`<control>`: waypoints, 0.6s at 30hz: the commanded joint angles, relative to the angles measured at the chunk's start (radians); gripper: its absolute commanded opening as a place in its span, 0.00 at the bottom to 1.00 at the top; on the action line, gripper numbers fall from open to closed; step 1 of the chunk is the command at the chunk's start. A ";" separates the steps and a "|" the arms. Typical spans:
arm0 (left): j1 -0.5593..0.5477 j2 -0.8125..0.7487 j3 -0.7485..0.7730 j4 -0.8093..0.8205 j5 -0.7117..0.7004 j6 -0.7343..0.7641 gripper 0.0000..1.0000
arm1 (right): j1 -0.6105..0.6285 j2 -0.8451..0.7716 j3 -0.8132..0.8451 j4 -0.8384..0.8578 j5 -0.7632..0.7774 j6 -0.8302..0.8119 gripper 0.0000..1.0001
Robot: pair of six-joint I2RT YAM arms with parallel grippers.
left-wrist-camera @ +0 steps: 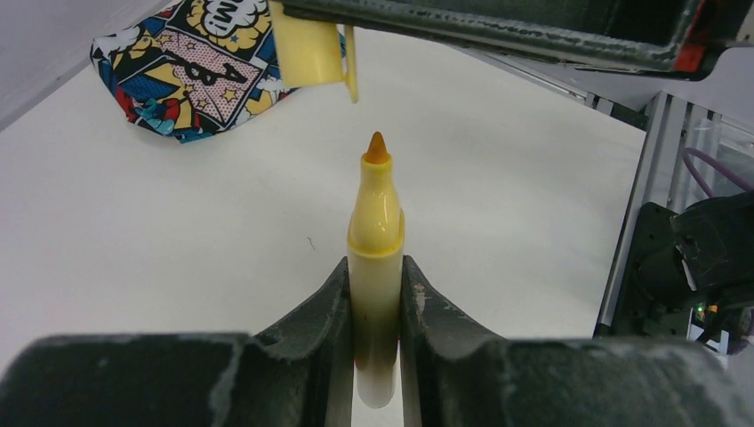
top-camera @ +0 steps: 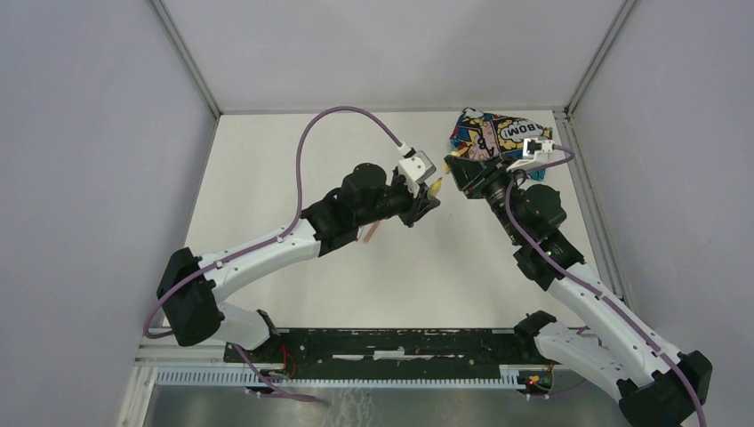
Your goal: Insert the pens into the pen caps
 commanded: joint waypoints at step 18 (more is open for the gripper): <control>-0.018 0.008 0.001 -0.009 -0.091 0.076 0.02 | -0.001 0.014 0.010 0.049 -0.084 -0.018 0.05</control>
